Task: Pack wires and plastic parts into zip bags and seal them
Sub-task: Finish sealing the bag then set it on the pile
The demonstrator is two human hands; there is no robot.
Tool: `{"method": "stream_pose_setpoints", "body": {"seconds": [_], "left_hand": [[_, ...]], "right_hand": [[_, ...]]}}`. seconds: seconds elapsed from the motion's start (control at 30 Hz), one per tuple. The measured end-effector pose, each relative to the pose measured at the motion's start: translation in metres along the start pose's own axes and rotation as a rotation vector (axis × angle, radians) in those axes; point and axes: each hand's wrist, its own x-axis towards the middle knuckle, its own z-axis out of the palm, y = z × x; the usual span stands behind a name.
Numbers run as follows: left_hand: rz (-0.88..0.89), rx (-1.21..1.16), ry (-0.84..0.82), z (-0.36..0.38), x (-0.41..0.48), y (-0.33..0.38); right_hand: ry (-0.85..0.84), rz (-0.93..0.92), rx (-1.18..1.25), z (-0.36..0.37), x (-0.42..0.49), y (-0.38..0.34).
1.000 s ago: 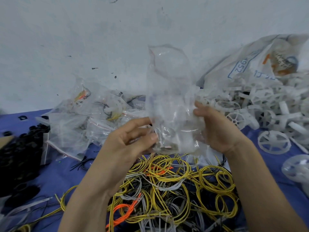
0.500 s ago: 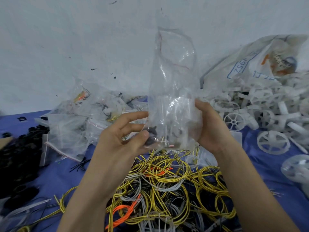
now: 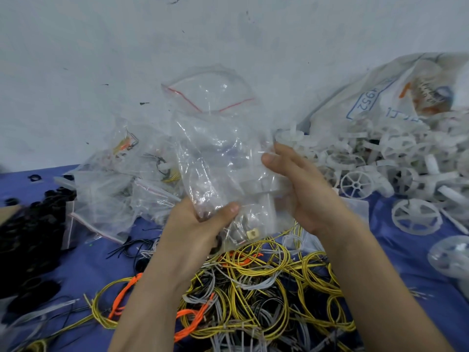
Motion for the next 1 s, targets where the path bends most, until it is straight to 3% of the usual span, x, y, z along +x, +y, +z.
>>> {"method": "stream_pose_setpoints", "body": {"seconds": [0.33, 0.5, 0.63, 0.77, 0.8, 0.87, 0.93, 1.0], "left_hand": [[-0.07, -0.028, 0.077, -0.01, 0.007, -0.008], [-0.072, -0.081, 0.109, -0.009, 0.007, -0.011], [0.047, 0.091, 0.305, -0.008, 0.011, -0.02], [0.212, 0.241, 0.382, -0.006, 0.011, -0.018], [0.229, 0.272, 0.314, -0.006, 0.01, -0.015], [0.219, 0.362, -0.039, -0.007, 0.004, -0.009], [0.094, 0.444, -0.477, -0.005, -0.003, -0.006], [-0.099, 0.474, -0.739, -0.001, -0.008, -0.008]], "right_hand": [[-0.006, -0.028, -0.022, -0.006, -0.004, -0.005], [0.059, 0.07, -0.067, -0.013, -0.002, 0.0], [0.138, 0.087, -0.082, -0.017, -0.001, -0.002], [-0.017, 0.151, 0.009, -0.011, -0.005, -0.006], [-0.071, 0.19, 0.012, -0.008, -0.005, -0.006], [-0.126, 0.23, -0.067, -0.004, -0.006, -0.003], [-0.04, 0.253, -0.21, -0.004, -0.004, 0.003], [0.118, 0.267, -0.303, -0.008, 0.001, 0.014]]}}
